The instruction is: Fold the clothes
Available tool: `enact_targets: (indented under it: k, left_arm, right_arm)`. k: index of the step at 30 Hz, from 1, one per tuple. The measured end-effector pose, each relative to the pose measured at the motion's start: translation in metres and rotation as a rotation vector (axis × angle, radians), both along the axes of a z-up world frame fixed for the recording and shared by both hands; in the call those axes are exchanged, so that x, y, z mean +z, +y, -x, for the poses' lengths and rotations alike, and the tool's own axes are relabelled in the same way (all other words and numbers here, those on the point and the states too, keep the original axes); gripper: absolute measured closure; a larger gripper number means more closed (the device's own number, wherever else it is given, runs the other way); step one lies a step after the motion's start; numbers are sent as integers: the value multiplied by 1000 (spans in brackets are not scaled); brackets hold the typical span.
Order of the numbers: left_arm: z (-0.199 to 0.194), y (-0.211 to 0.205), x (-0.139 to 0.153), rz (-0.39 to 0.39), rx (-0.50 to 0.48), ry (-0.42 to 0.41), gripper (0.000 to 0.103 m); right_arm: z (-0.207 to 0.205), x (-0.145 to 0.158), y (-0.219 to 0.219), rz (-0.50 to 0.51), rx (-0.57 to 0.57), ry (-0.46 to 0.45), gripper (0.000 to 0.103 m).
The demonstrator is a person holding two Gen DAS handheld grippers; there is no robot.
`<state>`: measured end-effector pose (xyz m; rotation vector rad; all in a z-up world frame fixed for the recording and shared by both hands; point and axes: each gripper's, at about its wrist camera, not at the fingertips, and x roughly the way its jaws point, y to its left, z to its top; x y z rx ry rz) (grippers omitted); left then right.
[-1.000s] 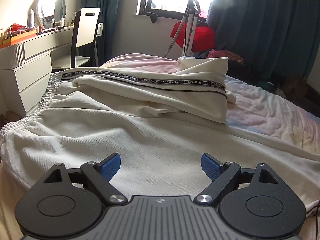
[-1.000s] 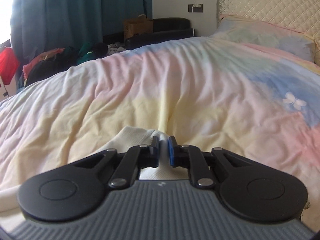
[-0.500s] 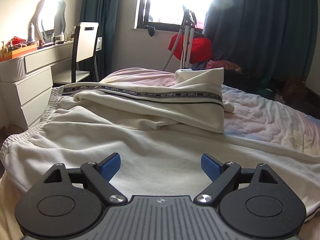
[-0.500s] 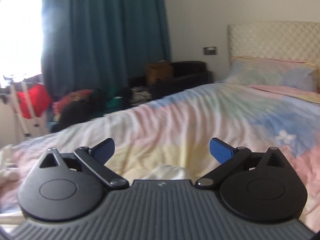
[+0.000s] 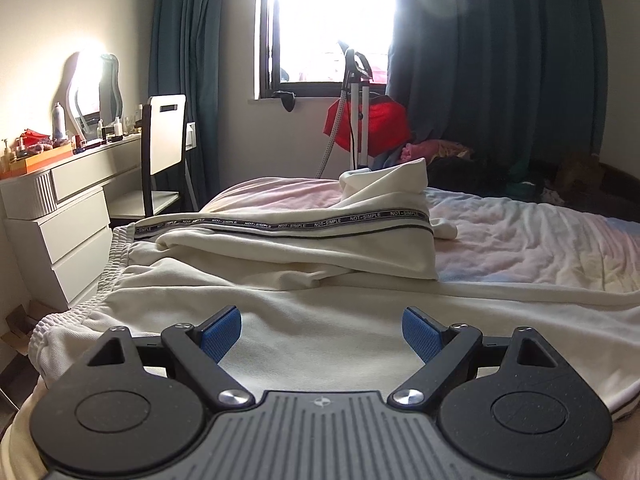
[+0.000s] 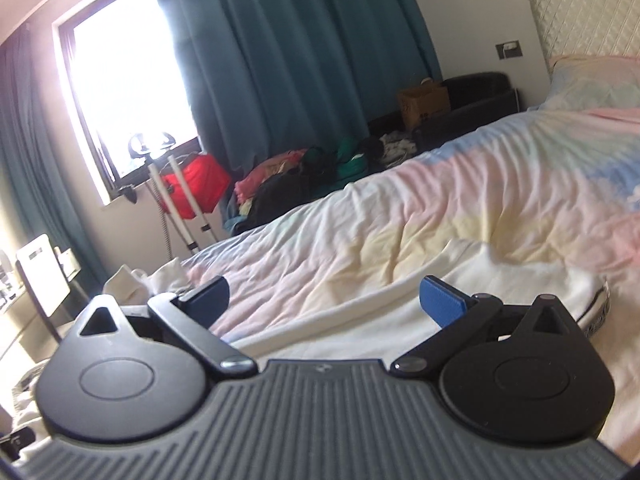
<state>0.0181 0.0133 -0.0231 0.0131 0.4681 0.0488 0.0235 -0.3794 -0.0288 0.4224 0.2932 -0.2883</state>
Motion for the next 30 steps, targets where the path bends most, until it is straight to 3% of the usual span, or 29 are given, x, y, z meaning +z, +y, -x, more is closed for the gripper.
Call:
enact_targets:
  k: [10, 16, 21, 24, 30]
  left_arm:
    - [33, -19, 27, -53, -80, -46, 14]
    - [17, -46, 8, -134, -165, -10, 14]
    - [-31, -82, -23, -286, -237, 15, 14]
    - [-75, -107, -36, -312, -281, 18, 14]
    - [-192, -178, -59, -336, -305, 14, 14]
  right_arm:
    - [15, 28, 45, 65, 96, -7, 0]
    - [8, 46, 46, 27, 109, -49, 0]
    - [-6, 37, 38, 21, 103, -94, 0]
    - [-18, 16, 32, 41, 87, -82, 0]
    - [-43, -21, 7, -20, 53, -18, 0]
